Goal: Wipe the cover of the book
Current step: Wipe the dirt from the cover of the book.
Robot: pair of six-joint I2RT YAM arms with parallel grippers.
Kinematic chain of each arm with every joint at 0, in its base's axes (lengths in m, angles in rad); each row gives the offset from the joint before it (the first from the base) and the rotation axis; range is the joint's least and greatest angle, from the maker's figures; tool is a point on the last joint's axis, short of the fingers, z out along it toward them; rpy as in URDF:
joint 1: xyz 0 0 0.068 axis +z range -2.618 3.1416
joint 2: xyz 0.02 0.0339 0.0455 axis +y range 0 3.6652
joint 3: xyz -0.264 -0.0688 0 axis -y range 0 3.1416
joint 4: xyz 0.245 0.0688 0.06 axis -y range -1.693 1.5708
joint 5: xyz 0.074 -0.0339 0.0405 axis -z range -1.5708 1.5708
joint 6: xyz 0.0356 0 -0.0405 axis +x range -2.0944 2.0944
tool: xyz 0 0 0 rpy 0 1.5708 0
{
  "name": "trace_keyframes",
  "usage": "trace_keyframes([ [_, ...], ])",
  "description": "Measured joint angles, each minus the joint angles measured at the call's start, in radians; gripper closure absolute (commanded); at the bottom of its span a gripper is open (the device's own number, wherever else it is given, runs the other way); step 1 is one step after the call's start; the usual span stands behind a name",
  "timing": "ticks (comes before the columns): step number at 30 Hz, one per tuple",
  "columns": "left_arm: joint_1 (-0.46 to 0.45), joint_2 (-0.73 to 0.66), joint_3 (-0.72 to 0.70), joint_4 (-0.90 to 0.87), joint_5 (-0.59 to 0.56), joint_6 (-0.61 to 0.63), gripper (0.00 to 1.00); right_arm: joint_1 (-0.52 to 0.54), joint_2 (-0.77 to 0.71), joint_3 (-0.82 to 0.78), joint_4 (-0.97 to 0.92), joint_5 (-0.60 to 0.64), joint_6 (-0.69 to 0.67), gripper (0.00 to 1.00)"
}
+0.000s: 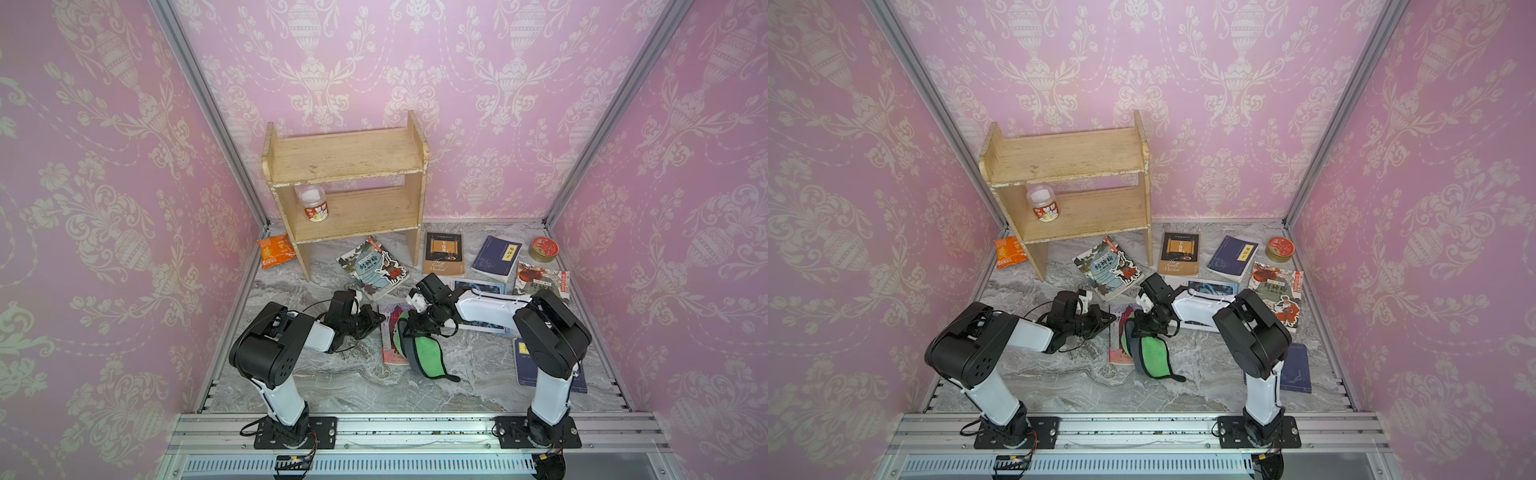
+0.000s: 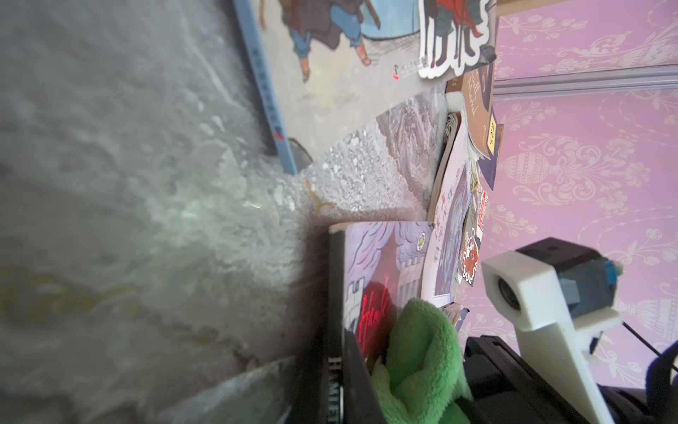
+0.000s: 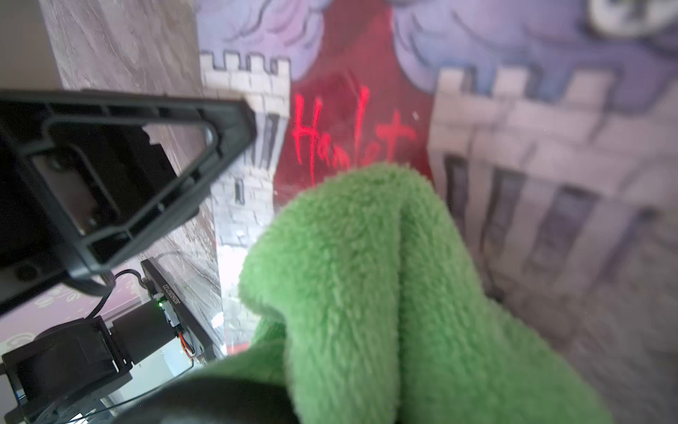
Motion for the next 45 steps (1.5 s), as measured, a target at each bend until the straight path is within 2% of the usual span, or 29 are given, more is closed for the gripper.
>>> trace_keyframes([
  [4, -0.001, 0.001, -0.024, 0.041, -0.001, -0.007, 1.00, 0.116, 0.054, 0.107, -0.033, 0.039, -0.030, 1.00],
  [8, -0.001, 0.014, -0.044, 0.098, 0.001, -0.007, 1.00, 0.211, -0.014, 0.016, -0.034, 0.043, -0.055, 1.00],
  [10, -0.003, 0.032, -0.045, 0.131, 0.008, -0.011, 1.00, 0.209, -0.061, -0.077, -0.029, 0.023, -0.058, 1.00],
  [12, -0.004, 0.053, -0.045, 0.170, 0.015, -0.026, 1.00, 0.156, -0.098, -0.142, -0.026, -0.019, -0.060, 1.00],
  [14, -0.003, 0.069, -0.045, 0.201, 0.014, -0.046, 1.00, 0.094, -0.110, -0.158, -0.040, -0.044, -0.059, 1.00],
  [17, -0.003, 0.080, -0.045, 0.225, 0.007, -0.069, 1.00, 0.066, -0.100, -0.129, -0.076, -0.044, -0.057, 1.00],
  [22, -0.003, 0.079, -0.045, 0.225, 0.006, -0.069, 1.00, 0.172, -0.027, 0.005, -0.124, 0.009, -0.054, 1.00],
  [25, -0.003, 0.078, -0.045, 0.219, 0.015, -0.055, 1.00, 0.213, -0.024, 0.006, -0.089, 0.014, -0.045, 1.00],
  [28, -0.003, 0.064, -0.039, 0.179, 0.023, -0.029, 1.00, 0.171, -0.048, -0.059, -0.044, -0.032, -0.025, 1.00],
  [32, -0.003, 0.020, -0.020, 0.069, 0.022, 0.019, 1.00, 0.050, -0.039, -0.075, -0.055, -0.108, -0.023, 1.00],
  [38, -0.003, -0.023, -0.013, -0.028, 0.022, 0.066, 1.00, -0.065, 0.141, 0.137, -0.071, -0.211, -0.015, 1.00],
  [42, -0.003, -0.024, -0.008, -0.043, 0.023, 0.072, 1.00, -0.078, 0.228, 0.280, -0.079, -0.187, -0.003, 1.00],
  [45, -0.002, -0.033, -0.004, -0.070, 0.024, 0.078, 1.00, -0.058, 0.216, 0.272, -0.077, -0.151, -0.003, 1.00],
])
